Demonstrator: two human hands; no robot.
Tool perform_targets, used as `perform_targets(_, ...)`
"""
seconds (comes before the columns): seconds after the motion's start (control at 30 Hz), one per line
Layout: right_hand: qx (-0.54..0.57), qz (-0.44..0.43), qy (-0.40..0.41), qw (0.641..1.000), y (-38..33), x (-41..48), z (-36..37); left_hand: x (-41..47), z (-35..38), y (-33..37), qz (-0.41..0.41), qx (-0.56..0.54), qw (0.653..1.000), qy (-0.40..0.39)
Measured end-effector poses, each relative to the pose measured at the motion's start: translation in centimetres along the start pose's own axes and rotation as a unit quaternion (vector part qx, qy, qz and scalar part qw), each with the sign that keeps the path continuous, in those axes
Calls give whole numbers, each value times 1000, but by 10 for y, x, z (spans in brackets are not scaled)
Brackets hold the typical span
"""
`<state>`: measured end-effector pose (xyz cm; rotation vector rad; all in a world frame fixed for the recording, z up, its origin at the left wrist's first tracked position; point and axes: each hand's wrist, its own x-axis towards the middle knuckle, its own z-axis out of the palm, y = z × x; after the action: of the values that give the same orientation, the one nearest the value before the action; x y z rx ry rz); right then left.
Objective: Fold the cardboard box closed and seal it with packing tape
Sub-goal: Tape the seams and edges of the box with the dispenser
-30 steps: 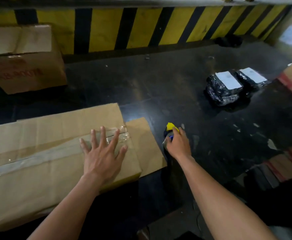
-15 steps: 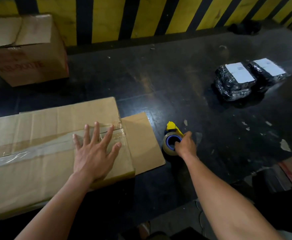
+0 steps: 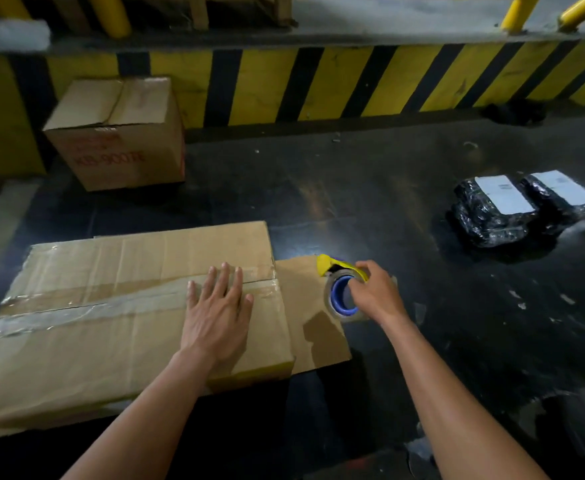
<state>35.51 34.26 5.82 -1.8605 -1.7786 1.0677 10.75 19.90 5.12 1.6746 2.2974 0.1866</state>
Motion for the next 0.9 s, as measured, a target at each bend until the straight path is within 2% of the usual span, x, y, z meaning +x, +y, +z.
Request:
perform_targets(0.1, 13, -102, 15, 995, -47, -18, -3, -1, -12, -15, 0, -37, 999, 36)
perform_targets(0.3, 20, -196, -22, 980, -131, -58, 40, -23, -36, -89, -15, -71, 995, 74)
perform_targets(0.63, -41, -329, -122, 935, -231, -114, 174, -80, -66, -241, -154, -58, 979, 120)
perform_targets(0.7, -70, -359, -139, 920, -246, -118, 196, -86, -67, -259, -183, -112, 971, 103)
perform_targets(0.8, -95, -395, -163, 899, -264, -123, 225, -90, -67, -274, -180, -228, 954, 74)
perform_targets(0.9, -115, -420, -176, 883, -274, -126, 244, -87, -69, -284, -180, -294, 932, 116)
